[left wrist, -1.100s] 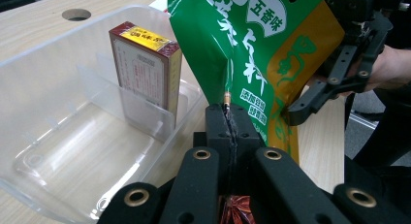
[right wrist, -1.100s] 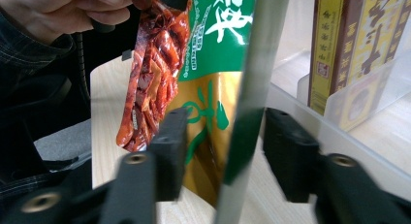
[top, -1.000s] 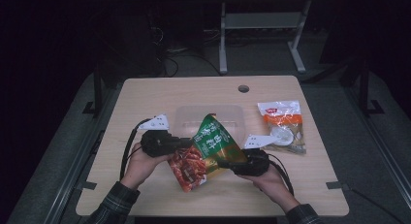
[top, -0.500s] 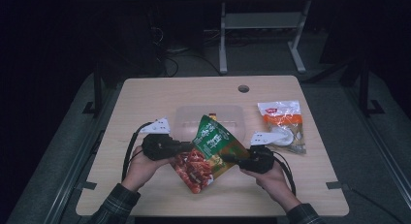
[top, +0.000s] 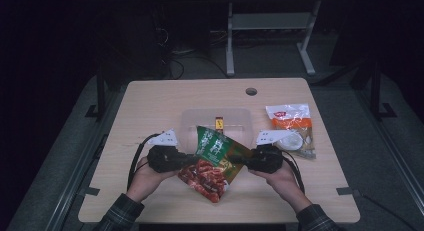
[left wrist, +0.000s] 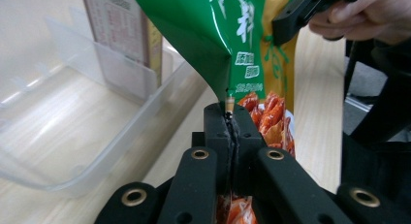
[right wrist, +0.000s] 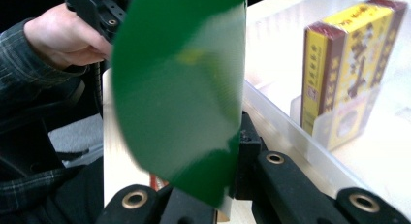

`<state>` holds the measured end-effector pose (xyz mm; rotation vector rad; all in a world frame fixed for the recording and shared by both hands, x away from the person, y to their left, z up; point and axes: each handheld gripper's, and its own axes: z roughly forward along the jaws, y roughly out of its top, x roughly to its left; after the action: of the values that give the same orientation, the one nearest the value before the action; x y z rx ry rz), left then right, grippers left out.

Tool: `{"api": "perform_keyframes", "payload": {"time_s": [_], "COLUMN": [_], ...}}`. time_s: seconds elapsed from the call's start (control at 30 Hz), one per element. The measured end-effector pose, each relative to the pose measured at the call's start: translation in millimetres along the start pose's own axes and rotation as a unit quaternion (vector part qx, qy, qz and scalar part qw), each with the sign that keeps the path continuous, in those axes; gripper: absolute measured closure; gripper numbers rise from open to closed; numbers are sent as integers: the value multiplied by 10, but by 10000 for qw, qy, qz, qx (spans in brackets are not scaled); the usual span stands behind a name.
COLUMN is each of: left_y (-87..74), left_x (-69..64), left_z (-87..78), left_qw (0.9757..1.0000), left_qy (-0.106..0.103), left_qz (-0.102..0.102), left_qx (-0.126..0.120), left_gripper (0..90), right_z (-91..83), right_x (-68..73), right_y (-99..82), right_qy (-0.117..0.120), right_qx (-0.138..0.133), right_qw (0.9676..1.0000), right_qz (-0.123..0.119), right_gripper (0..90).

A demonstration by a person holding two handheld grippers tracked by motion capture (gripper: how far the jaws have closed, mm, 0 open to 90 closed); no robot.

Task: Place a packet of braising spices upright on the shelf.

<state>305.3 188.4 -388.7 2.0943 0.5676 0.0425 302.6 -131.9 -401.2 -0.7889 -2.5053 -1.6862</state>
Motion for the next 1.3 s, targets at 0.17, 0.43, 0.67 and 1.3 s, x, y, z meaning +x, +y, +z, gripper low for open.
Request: {"api": "perform_keyframes", "payload": {"time_s": [0.17, 0.43, 0.67, 1.3], "left_y": [-27, -56, -164, -663], "left_x": [35, 56, 52, 211], "left_z": [3, -85, -190, -233], "left_qw": [9998, 9988, 9976, 9936], "left_qy": [122, 426, 616, 985], "left_qz": [83, 208, 300, 1], "left_qx": [142, 72, 64, 551], "left_gripper": [785, 589, 410, 183], "right_z": [35, 19, 13, -68], "right_x": [-9, 27, 47, 98], "right_y": [81, 121, 168, 384], "right_qy": [84, 243, 270, 383], "right_qx": [136, 180, 146, -192], "right_qw": [9997, 9990, 9988, 9985], "right_qz": [-188, -315, -385, -350], "right_gripper": [896, 897, 896, 897]}}
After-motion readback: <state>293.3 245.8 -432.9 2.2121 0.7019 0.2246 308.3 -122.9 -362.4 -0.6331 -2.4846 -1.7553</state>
